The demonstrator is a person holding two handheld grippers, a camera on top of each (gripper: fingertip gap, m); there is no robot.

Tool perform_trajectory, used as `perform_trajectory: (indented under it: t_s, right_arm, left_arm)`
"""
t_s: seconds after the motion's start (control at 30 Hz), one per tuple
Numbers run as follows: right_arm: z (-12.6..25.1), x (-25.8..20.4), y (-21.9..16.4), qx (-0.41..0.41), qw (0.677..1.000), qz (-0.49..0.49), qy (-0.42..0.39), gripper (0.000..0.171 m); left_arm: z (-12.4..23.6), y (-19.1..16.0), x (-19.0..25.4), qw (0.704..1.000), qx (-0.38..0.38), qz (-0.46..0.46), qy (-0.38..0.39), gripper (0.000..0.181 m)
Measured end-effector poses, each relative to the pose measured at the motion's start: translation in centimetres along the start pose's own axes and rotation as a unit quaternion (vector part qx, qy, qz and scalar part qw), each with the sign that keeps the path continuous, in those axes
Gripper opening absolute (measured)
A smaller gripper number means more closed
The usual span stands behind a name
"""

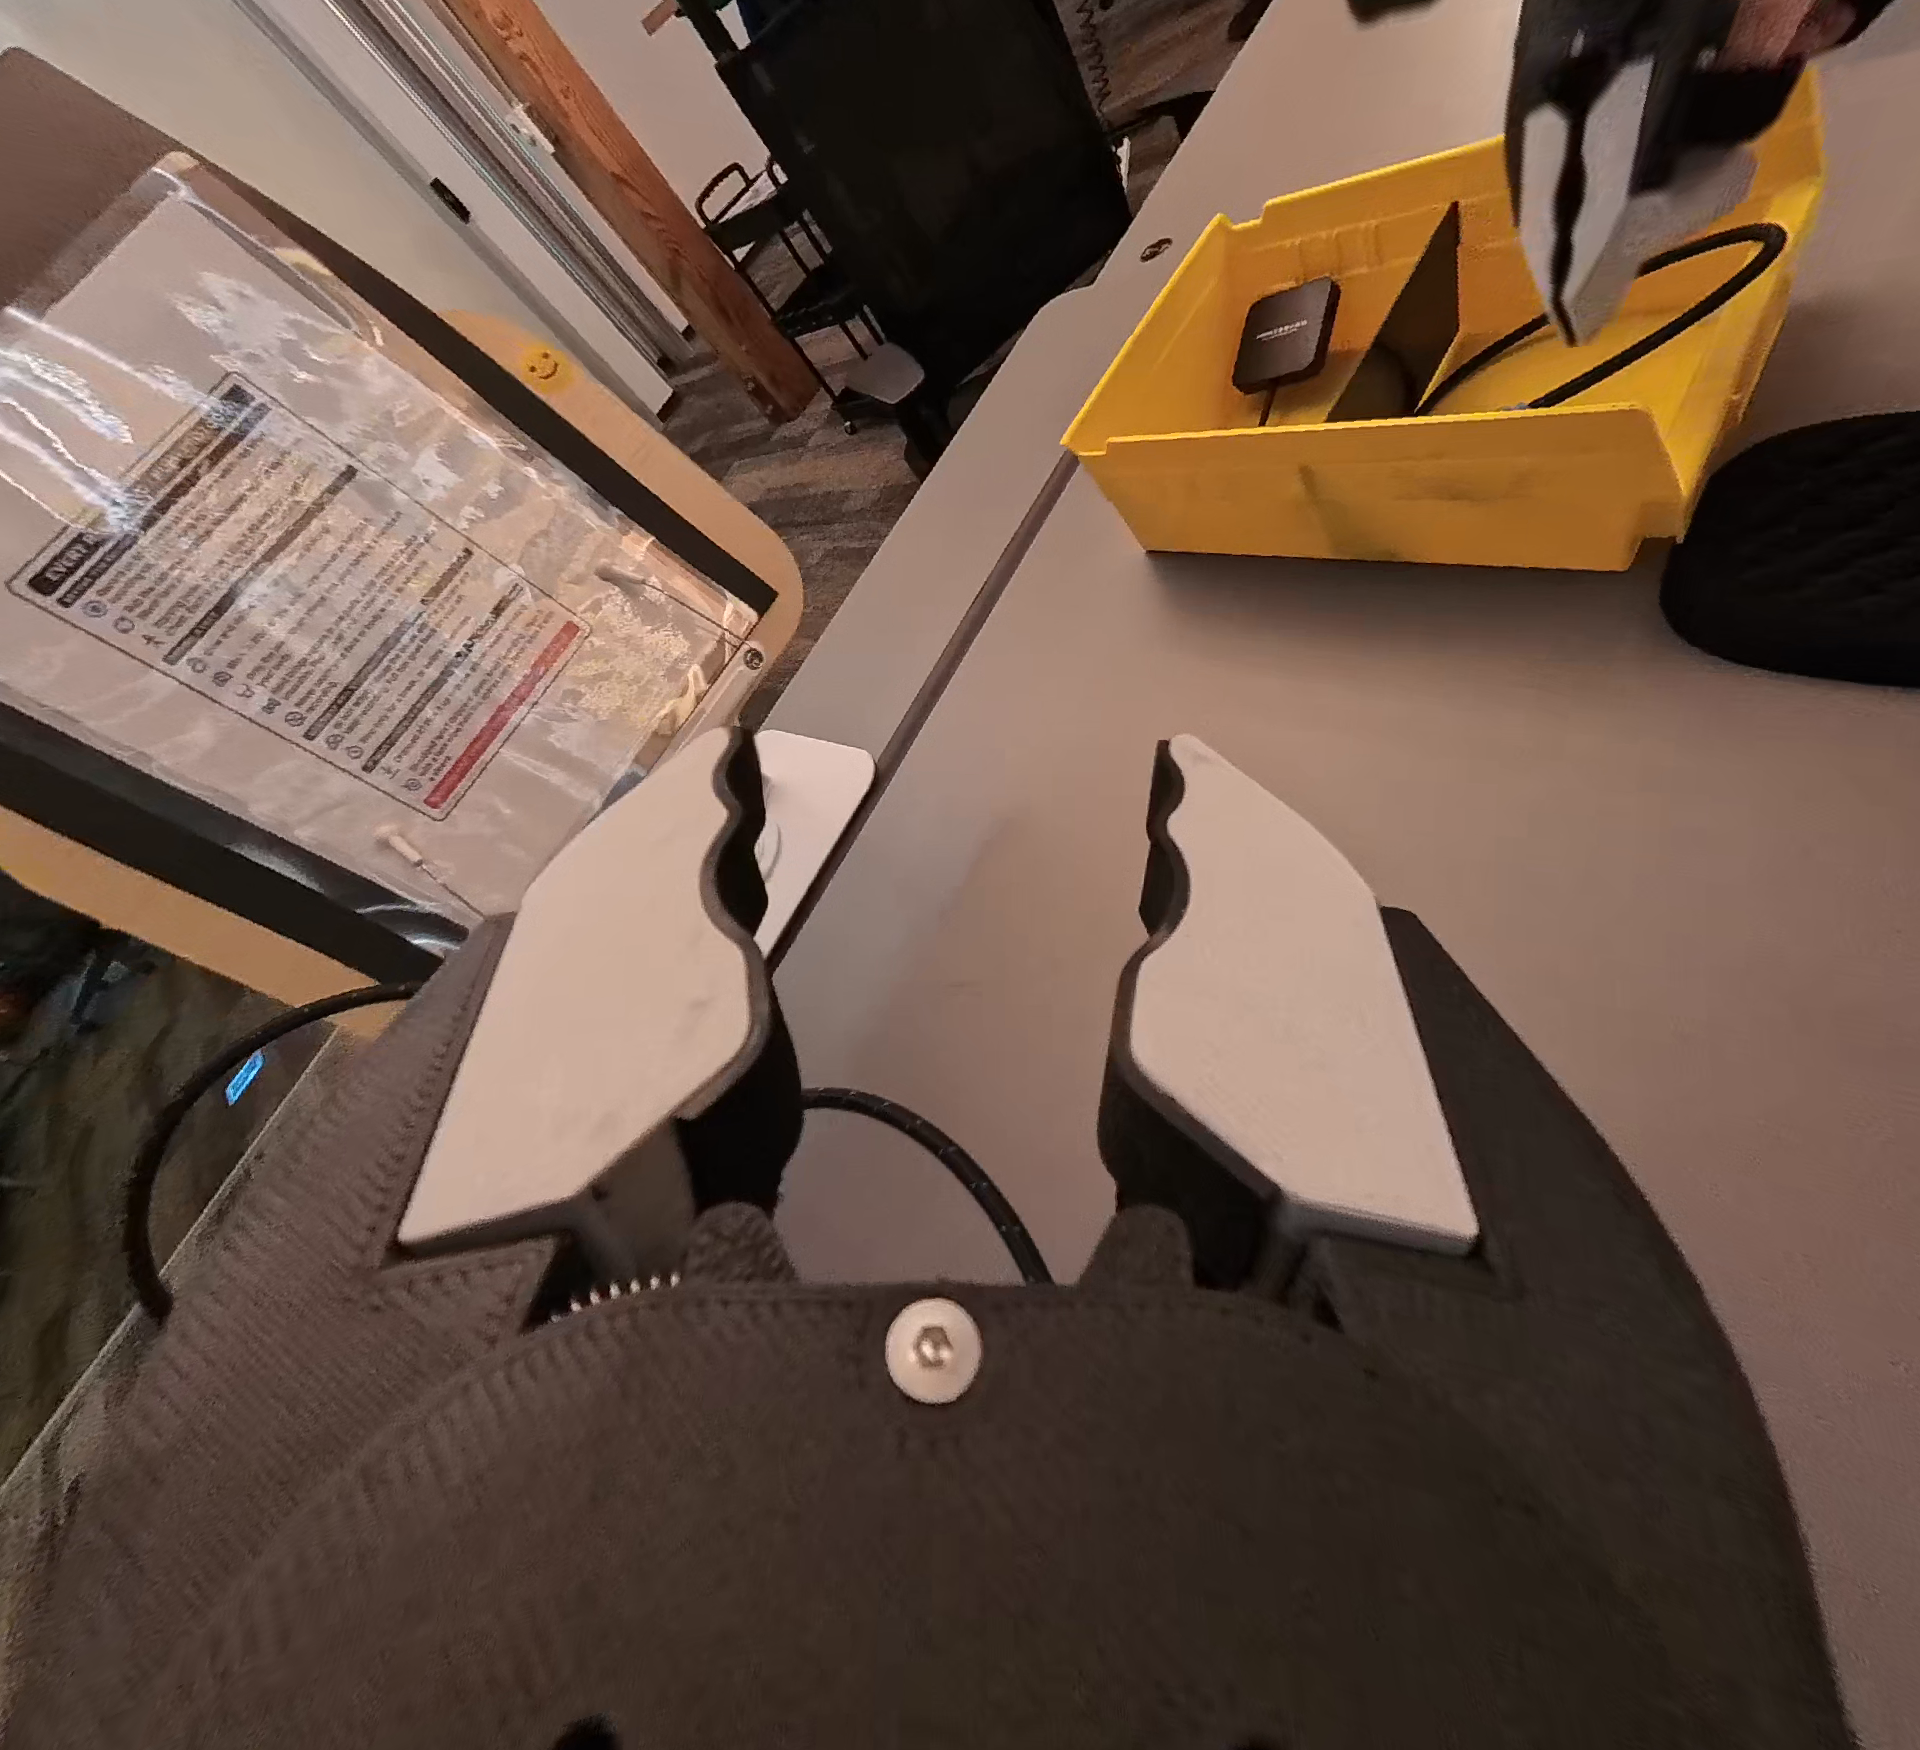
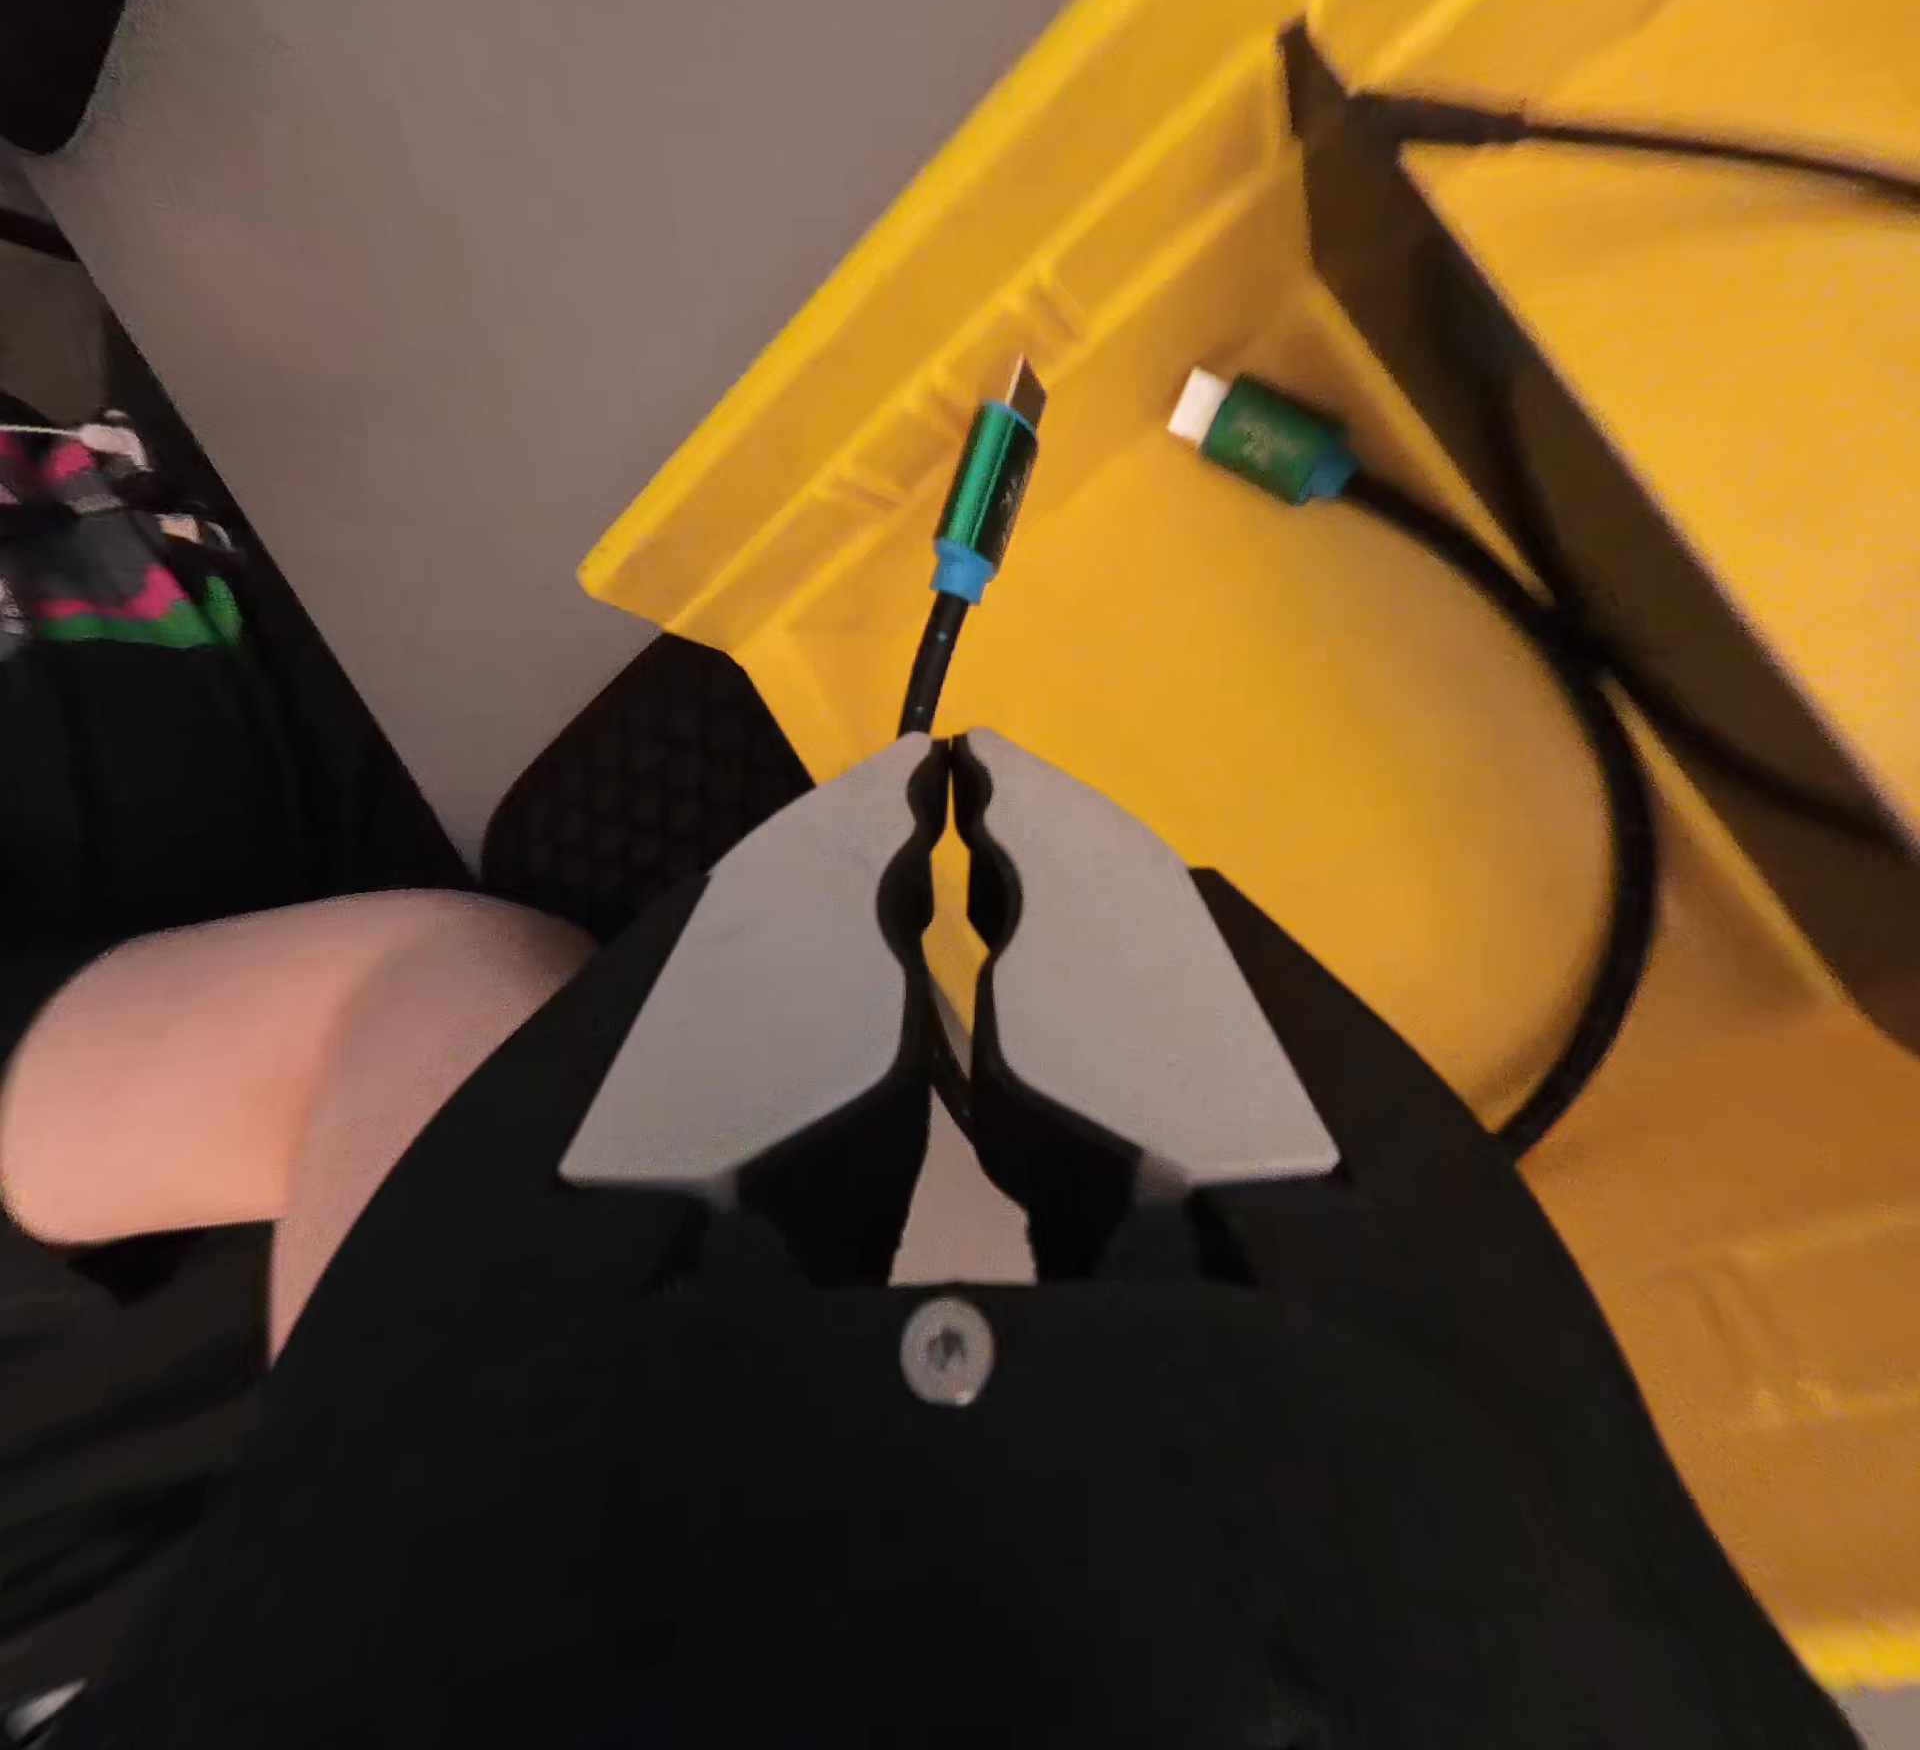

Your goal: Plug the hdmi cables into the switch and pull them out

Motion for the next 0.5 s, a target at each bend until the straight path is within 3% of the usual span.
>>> perform_trajectory:
  t_s: [0.13,0.3,0.4,0.5]
  right_arm:
    - [-0.2,1.1,1.2,0.029,0.996,-0.054,0.069,0.013]
    - [-0.2,0.3,1.1,0.021,0.997,-0.038,0.065,0.028]
    - [-1.4,0.7,1.1,-0.019,0.995,-0.059,0.075,0.029]
    - [-2.8,1.5,1.2,-0.058,0.992,-0.066,0.087,0.018]
  left_arm:
    - [0.5,-0.1,-0.5,1.000,0.005,0.007,0.006,0.071]
    - [0.3,-0.4,-0.8,1.000,-0.001,0.011,0.007,0.071]
    - [0.0,-0.5,-0.7,1.000,-0.008,0.009,0.007,0.071]
    - [0.0,-0.5,-0.6,1.000,-0.013,0.003,0.012,0.071]
Point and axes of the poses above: each gripper's, where its closed fingertips meet, z back along the fingers, y out of its top, x = y × z across the jaws, the point moved 9 cm from there along z, back along the fingers, and after that the axes turned 4 degrees about -x, right-handed, at the moved point
